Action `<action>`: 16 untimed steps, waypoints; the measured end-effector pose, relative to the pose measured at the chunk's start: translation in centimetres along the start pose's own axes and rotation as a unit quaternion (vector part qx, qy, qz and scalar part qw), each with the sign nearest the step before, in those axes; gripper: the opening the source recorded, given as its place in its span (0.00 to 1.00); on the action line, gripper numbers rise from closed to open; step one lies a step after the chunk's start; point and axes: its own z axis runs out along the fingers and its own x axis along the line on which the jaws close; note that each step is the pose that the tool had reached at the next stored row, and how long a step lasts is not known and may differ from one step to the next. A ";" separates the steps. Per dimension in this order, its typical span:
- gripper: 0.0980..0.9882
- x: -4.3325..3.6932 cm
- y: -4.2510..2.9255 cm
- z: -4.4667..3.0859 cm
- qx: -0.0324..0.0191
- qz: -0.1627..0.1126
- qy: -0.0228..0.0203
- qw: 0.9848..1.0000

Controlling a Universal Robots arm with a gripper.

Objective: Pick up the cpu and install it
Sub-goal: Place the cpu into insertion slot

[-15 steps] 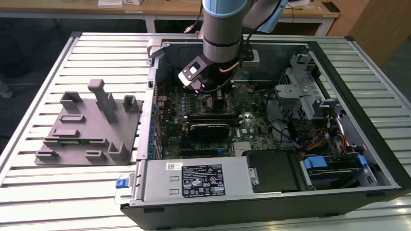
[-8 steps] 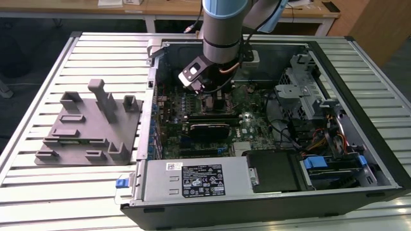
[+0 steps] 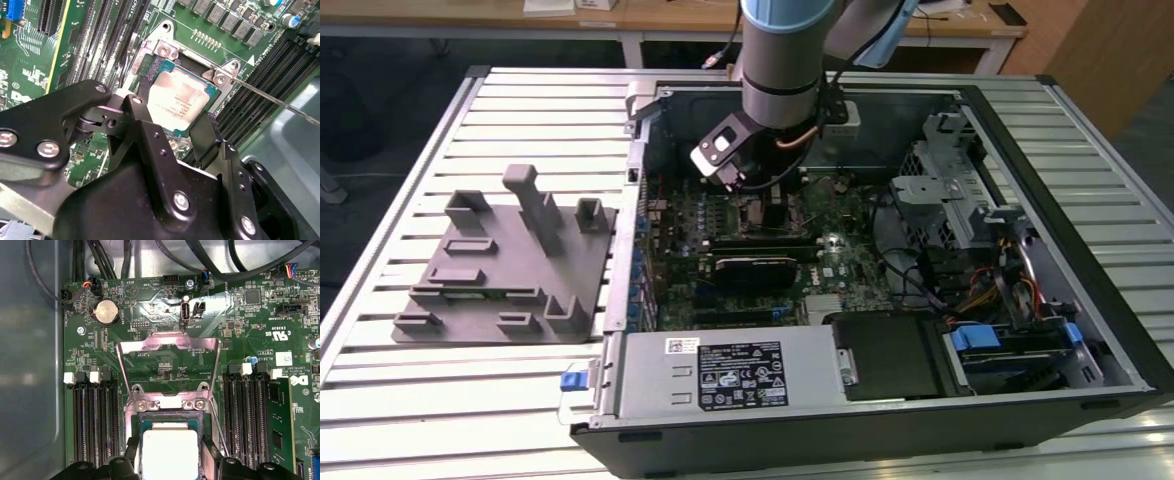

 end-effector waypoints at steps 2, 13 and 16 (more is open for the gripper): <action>0.56 0.00 0.00 0.00 0.000 0.000 0.000 1.000; 0.56 -0.04 -0.28 0.29 0.000 0.000 0.000 1.000; 0.56 -0.03 -0.28 0.30 -0.001 0.000 0.000 1.000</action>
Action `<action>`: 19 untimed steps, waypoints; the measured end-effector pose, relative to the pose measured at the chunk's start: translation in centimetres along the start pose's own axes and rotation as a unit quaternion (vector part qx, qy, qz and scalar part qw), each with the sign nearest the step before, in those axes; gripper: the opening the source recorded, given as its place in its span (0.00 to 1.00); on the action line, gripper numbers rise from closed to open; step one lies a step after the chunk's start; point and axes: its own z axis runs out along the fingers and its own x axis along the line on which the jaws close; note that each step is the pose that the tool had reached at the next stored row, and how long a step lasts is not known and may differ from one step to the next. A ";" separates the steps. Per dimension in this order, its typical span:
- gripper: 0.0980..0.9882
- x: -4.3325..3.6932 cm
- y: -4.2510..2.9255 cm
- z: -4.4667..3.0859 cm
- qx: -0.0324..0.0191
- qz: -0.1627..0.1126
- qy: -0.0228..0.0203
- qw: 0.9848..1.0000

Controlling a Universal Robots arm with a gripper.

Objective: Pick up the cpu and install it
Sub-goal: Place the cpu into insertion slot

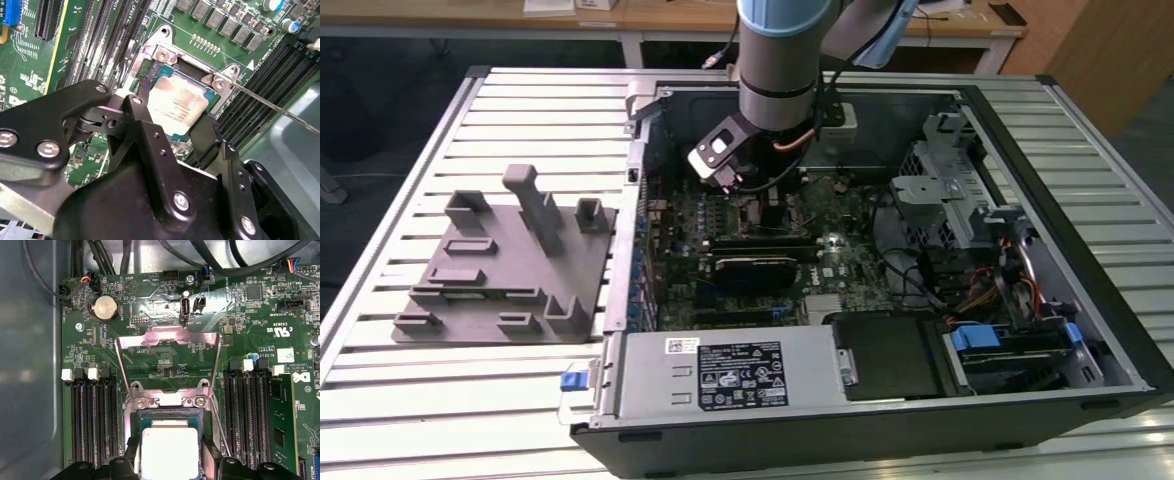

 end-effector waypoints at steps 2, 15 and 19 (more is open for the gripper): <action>0.54 -0.01 0.00 -0.01 0.000 0.000 0.000 1.000; 0.49 0.04 0.30 -0.42 0.000 -0.007 0.000 1.000; 0.49 0.04 0.43 -0.40 0.001 -0.014 0.000 1.000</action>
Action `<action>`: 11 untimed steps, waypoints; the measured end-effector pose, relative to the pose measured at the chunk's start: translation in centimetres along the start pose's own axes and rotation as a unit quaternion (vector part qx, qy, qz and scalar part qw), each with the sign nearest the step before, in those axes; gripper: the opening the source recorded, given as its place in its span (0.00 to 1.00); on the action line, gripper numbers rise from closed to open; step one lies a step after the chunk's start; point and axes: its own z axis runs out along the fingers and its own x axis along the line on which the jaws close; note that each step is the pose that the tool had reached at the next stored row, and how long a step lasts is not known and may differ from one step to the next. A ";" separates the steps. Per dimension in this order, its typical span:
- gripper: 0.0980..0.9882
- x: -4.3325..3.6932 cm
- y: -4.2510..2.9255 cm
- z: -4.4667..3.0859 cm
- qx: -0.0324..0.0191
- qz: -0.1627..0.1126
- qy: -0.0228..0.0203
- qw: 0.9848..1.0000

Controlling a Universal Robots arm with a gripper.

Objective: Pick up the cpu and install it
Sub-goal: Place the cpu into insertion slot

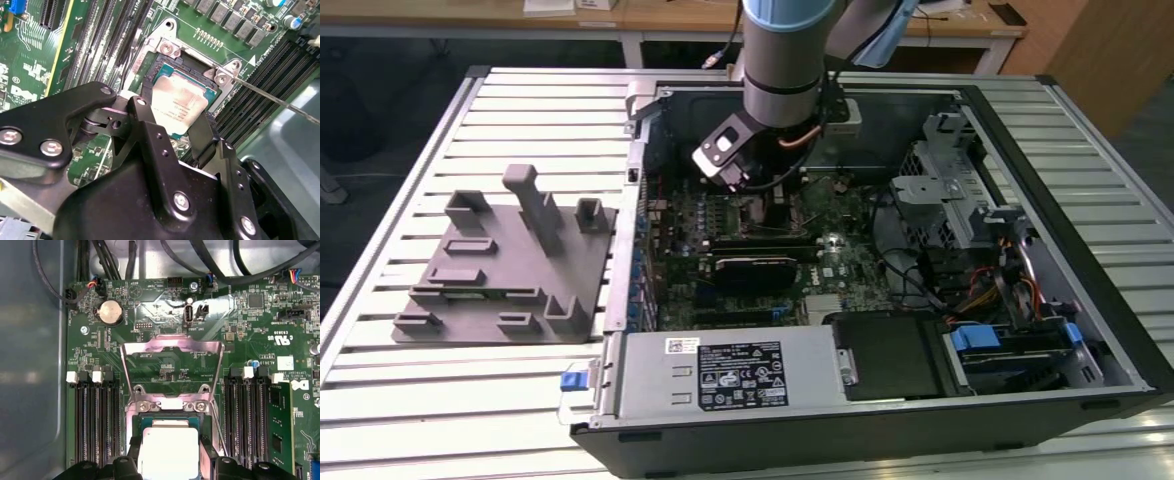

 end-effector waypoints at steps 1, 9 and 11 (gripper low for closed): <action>0.49 0.00 0.00 0.02 0.000 -0.003 0.000 1.000; 0.49 -0.02 -0.02 0.21 0.001 -0.026 0.001 1.000; 0.49 -0.03 -0.04 0.25 0.001 -0.026 0.001 1.000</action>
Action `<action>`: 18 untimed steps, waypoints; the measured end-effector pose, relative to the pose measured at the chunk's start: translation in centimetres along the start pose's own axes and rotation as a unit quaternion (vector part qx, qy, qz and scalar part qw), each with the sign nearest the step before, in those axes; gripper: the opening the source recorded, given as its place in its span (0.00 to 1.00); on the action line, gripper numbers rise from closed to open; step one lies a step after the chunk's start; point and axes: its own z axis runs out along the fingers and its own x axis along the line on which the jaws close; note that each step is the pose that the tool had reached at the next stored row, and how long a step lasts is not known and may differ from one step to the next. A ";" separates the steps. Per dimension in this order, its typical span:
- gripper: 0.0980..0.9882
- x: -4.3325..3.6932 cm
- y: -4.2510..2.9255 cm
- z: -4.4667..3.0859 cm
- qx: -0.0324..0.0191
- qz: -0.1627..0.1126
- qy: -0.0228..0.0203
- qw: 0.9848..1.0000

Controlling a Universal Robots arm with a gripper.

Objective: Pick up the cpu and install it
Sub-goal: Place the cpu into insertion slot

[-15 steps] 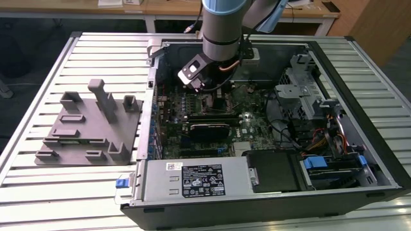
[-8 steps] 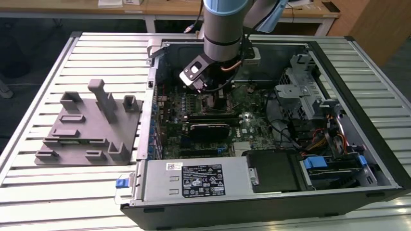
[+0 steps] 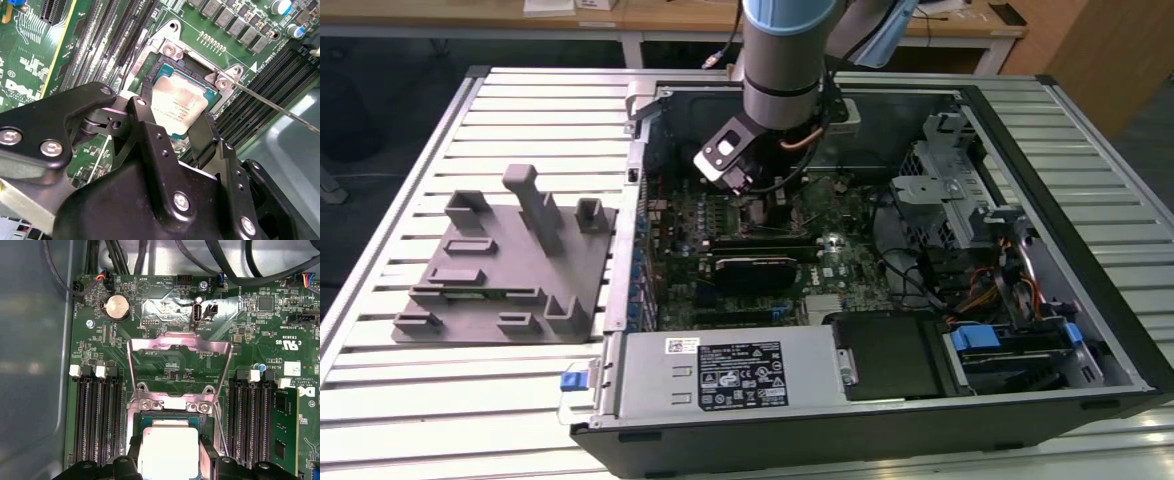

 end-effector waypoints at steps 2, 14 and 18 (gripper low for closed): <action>0.49 0.00 -0.03 0.01 0.000 0.000 0.000 1.000; 0.49 -0.01 -0.11 0.23 0.000 0.000 0.000 1.000; 0.57 0.01 -0.10 0.29 0.000 0.000 0.000 1.000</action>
